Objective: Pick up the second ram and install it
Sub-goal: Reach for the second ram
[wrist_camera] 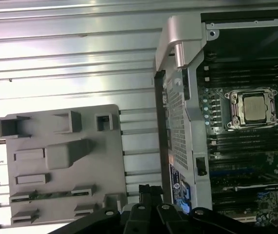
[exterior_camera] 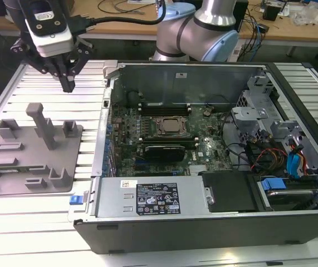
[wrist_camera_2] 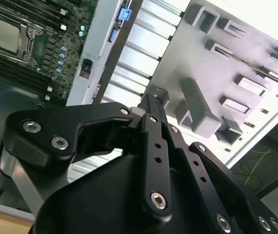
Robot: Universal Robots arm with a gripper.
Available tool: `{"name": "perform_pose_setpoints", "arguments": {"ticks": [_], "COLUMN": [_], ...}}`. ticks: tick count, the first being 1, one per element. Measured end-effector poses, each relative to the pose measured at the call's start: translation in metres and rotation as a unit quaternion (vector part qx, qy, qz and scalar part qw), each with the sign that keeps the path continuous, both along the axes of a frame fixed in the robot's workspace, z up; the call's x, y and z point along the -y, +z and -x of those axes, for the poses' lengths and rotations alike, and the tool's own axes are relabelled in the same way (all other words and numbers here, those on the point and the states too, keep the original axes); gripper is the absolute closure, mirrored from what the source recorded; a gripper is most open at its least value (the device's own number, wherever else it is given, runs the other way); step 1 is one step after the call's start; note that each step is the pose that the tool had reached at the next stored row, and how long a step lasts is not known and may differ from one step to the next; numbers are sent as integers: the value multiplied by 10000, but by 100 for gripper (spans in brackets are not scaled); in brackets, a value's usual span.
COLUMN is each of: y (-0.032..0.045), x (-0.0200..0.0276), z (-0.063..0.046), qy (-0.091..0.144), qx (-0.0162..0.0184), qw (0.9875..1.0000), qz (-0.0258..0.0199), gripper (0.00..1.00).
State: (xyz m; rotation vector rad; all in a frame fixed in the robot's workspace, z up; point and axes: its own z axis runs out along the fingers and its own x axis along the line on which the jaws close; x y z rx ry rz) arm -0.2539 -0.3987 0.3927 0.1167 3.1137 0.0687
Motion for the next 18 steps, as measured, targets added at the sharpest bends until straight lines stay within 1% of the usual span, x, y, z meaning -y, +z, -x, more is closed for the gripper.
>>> {"name": "perform_pose_setpoints", "arguments": {"ticks": [3,7,9,16,18], "y": [-1,-1,-2,-3,-4], "x": [0,0,0,0,0], "z": [94,289,329,526,640], "qy": [0,0,0,0,1], "qx": [0,0,1,1,2], "qw": [10000,10000,10000,10000,10000], "qz": [0,0,-1,0,0], "gripper": [92,92,92,92,92]}}
